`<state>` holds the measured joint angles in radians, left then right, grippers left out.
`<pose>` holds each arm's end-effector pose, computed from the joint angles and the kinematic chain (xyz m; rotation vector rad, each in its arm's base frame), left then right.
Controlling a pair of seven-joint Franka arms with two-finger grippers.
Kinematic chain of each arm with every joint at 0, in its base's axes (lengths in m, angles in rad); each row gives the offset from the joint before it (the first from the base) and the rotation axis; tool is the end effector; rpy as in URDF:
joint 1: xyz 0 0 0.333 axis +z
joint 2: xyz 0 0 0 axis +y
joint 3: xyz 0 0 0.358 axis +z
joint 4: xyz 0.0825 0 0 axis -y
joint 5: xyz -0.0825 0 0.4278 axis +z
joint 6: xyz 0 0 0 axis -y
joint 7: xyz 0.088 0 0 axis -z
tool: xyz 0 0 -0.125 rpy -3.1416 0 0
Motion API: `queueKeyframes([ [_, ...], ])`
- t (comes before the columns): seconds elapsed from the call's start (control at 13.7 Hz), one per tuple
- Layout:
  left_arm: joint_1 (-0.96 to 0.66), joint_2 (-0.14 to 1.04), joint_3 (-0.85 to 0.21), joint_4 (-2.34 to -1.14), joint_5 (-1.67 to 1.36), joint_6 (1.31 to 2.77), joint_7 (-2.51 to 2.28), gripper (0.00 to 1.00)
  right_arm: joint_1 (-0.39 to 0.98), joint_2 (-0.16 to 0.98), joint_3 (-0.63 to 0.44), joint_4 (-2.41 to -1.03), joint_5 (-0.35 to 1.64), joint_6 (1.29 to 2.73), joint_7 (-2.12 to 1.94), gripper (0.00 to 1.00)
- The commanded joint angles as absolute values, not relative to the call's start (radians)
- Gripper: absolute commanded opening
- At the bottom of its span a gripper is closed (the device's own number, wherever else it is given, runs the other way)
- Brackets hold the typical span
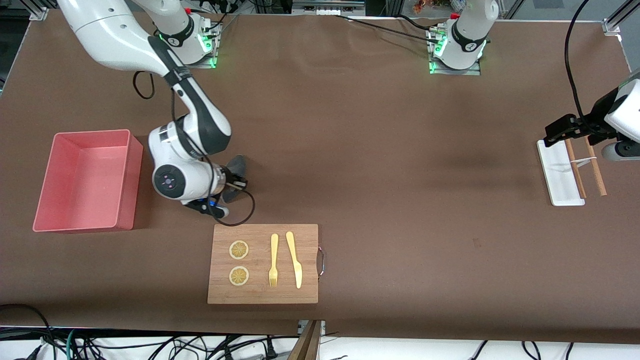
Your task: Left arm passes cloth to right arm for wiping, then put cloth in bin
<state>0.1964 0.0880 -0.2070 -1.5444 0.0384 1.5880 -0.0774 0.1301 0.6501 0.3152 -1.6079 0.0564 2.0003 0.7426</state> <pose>0.6276 0.0036 0.6107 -3.1171 -0.1025 0.0649 0.6602 0.2913 0.2372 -2.9770 0.5507 0.4972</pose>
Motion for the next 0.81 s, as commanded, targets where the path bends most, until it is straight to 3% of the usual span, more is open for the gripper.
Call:
queueKeyframes([
  [0.0, 0.198, 0.104, -0.213, -1.509, 0.054, 1.571, -0.075, 1.00, 0.133, 0.669, 0.380, -1.605, 0.067, 2.081, 0.875, 0.00],
  [0.37, 0.174, 0.104, -0.187, -1.511, 0.052, 1.575, -0.092, 1.00, 0.161, 0.707, 0.463, -1.601, 0.069, 2.250, 1.060, 0.00],
  [0.73, -0.049, 0.075, 0.046, -1.528, 0.051, 1.571, -0.153, 1.00, 0.161, 0.718, 0.502, -1.603, 0.106, 2.304, 1.151, 0.00],
])
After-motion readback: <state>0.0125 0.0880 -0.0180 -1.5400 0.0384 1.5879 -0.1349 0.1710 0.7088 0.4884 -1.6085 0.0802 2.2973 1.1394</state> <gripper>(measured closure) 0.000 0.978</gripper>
